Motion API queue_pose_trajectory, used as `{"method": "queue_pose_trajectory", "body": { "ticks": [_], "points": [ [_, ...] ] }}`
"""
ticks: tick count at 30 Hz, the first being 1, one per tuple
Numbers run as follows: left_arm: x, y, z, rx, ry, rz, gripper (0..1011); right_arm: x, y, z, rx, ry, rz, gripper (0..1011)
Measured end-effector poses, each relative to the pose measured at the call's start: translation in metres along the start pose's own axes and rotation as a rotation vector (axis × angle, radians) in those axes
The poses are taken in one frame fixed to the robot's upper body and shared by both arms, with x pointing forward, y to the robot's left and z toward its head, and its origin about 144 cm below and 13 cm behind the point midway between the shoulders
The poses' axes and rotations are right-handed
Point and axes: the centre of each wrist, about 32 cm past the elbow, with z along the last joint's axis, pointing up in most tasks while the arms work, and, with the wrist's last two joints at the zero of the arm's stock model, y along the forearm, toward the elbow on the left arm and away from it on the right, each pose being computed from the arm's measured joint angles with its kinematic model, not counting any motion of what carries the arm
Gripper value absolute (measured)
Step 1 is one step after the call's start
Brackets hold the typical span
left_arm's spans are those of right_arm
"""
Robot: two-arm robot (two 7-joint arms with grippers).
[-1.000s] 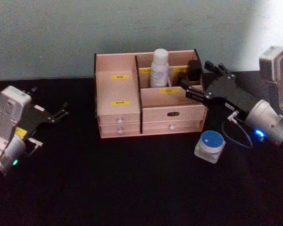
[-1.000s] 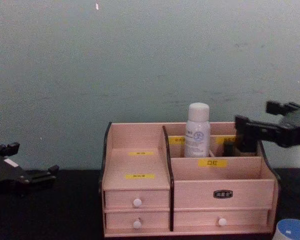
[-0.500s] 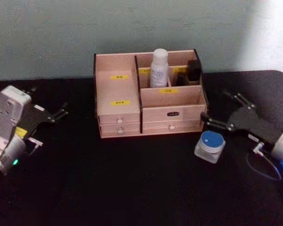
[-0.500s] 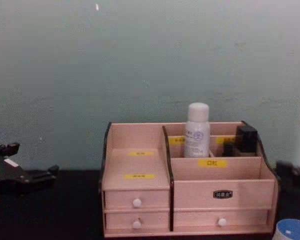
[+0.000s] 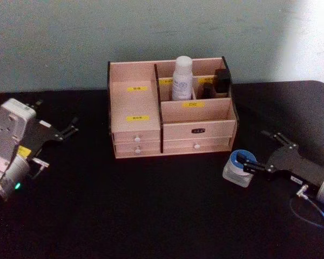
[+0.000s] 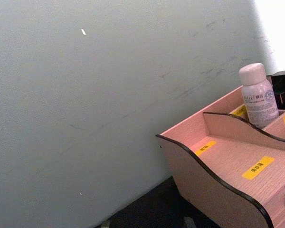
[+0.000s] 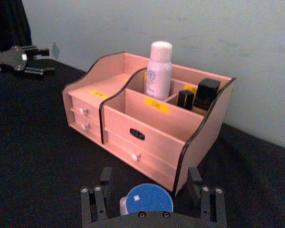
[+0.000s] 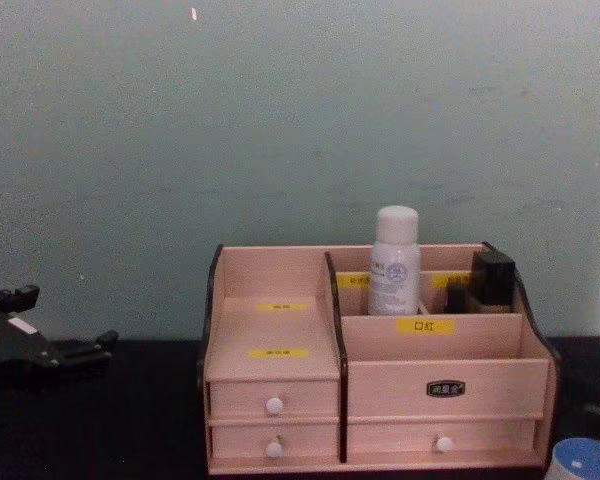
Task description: Pick up the facial cleanser and watermelon frost from the table and place them into the tiered storage box.
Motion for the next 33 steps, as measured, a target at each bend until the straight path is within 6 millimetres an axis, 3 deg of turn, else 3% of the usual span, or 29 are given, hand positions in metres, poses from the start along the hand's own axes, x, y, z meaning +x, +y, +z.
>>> {"method": "queue_pose_trajectory", "body": {
  "ticks": [13,33],
  "points": [
    [0.0000,0.0000,0.0000,0.000,0.000,0.000,1001,-0.0003,0.0036,-0.0109,-0.069,0.063,-0.001,1000],
    [0.0000,0.0000,0.0000,0.000,0.000,0.000,1001,0.0012,0.0089,-0.0117,-0.137,0.128,0.002,1000]
  ]
}}
